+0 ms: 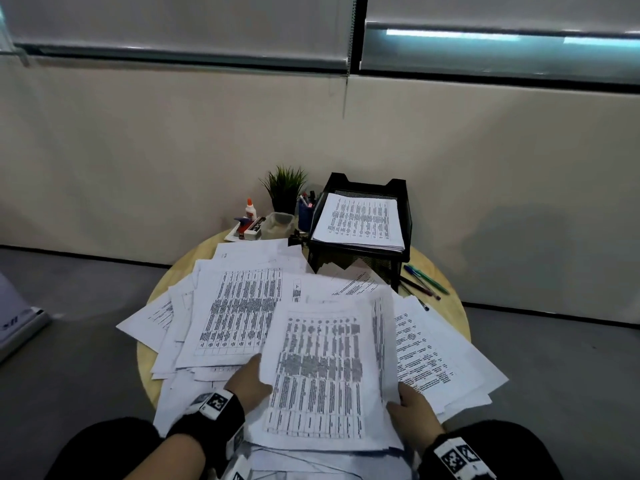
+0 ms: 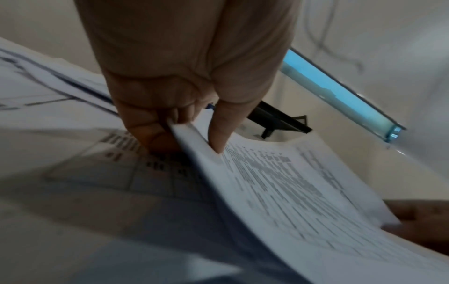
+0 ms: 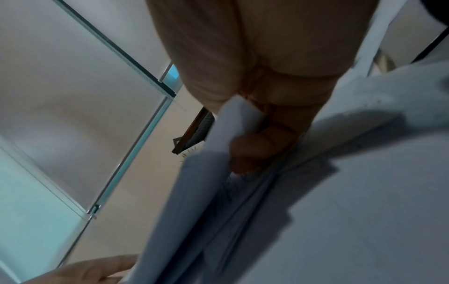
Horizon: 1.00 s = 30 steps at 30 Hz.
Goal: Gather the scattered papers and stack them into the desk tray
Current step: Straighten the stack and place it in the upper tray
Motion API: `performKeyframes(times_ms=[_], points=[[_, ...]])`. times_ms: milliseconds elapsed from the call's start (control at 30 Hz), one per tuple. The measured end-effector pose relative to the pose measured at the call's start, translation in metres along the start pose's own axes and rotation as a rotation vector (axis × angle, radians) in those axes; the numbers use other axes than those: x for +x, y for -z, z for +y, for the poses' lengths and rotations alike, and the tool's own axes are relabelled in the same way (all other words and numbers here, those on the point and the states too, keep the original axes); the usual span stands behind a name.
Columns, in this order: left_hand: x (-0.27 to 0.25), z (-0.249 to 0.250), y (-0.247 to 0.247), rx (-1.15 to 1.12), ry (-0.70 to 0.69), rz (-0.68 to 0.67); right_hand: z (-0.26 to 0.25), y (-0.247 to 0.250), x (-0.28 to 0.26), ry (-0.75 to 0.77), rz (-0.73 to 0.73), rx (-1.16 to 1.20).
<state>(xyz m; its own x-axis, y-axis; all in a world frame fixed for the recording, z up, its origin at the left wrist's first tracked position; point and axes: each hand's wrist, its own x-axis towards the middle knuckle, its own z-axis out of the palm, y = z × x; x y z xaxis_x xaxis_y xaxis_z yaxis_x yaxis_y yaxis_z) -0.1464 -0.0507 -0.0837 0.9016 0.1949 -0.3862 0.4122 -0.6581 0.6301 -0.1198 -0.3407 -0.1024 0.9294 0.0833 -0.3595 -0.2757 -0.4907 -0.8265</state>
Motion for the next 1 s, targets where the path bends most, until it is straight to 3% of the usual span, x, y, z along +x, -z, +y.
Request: performKeyframes(times_ms=[267,333,567,700,900,1000], points=[[-0.013,0.014,-0.011,0.027,-0.166,-0.138,-0.001,-0.004,-0.013,0.002,-0.080,0.099],[-0.009,0.011,-0.014,0.062,-0.170,-0.085,-0.002,-0.004,-0.014,0.009,-0.083,0.092],[-0.002,-0.005,-0.013,0.082,-0.115,0.175,0.016,0.005,0.006,-0.057,0.192,0.351],[0.007,-0.001,-0.005,0.061,-0.115,0.317,0.022,0.008,0.008,-0.053,0.255,0.425],[0.031,0.002,-0.004,0.318,0.016,0.124,0.034,0.003,0.016,-0.040,0.239,0.360],[0.041,0.005,-0.006,0.420,0.067,0.116,0.035,0.002,0.017,-0.046,0.214,0.318]])
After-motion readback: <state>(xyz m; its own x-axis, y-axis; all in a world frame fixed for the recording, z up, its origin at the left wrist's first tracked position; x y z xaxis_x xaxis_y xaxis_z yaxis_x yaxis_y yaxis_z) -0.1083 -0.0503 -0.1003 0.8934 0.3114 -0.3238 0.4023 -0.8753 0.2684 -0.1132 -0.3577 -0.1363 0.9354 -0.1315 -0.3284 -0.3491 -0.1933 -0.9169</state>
